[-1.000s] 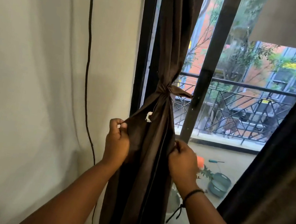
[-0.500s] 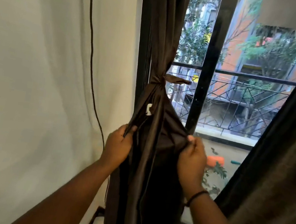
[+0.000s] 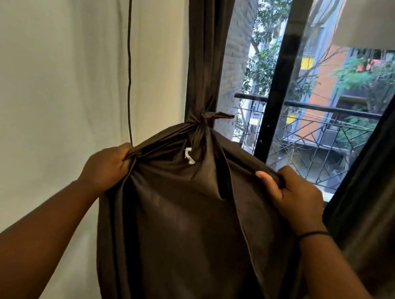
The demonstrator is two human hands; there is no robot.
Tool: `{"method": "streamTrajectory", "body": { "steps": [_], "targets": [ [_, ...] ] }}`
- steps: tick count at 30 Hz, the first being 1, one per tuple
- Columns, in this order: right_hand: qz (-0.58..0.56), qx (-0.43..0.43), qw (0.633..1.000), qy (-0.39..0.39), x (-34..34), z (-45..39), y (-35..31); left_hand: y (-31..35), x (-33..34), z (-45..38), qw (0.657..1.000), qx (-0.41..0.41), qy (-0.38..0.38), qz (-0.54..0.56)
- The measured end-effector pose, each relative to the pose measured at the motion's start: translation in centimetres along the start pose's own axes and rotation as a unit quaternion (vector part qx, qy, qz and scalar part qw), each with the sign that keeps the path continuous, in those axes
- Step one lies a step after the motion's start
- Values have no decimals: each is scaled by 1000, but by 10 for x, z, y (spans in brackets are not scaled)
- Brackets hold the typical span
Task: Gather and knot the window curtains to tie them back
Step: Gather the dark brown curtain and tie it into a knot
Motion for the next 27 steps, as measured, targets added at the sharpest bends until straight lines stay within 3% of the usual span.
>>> {"method": "streamTrajectory", "body": {
  "steps": [6, 9, 13, 16, 18, 21, 25, 27],
  "targets": [
    [-1, 31, 999, -29, 21, 16, -2, -1, 6, 0, 997, -25, -30, 72],
    [-107, 42, 986, -123, 49, 47, -21, 20, 24, 15, 982, -42, -59, 175],
    [-301, 116, 918, -232, 67, 51, -47, 53, 32, 8, 946, -46, -56, 317],
    [-421, 178, 845, -276, 64, 12, -74, 79, 7, -23, 862, -60, 25, 503],
    [-477, 205, 799, -304, 59, -20, -97, 94, -13, -51, 823, -61, 80, 559],
    [-538, 209, 760, -299, 47, -60, -132, 111, -27, -91, 842, -46, 113, 526],
    [-518, 223, 768, -305, 54, -97, -156, 111, -37, -133, 867, -64, 192, 454],
    [-483, 218, 794, -298, 58, -114, -160, 105, -39, -153, 883, -68, 217, 411]
  ]
}}
Point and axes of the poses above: each hand's wrist, its own z-axis away from the middle knuckle, its own x-axis out of the palm, y = z × x, the point moved 3 cm from there along -z, towards the middle knuckle, and after that the axes turned 11 degrees about x, right-handed, at the moved point
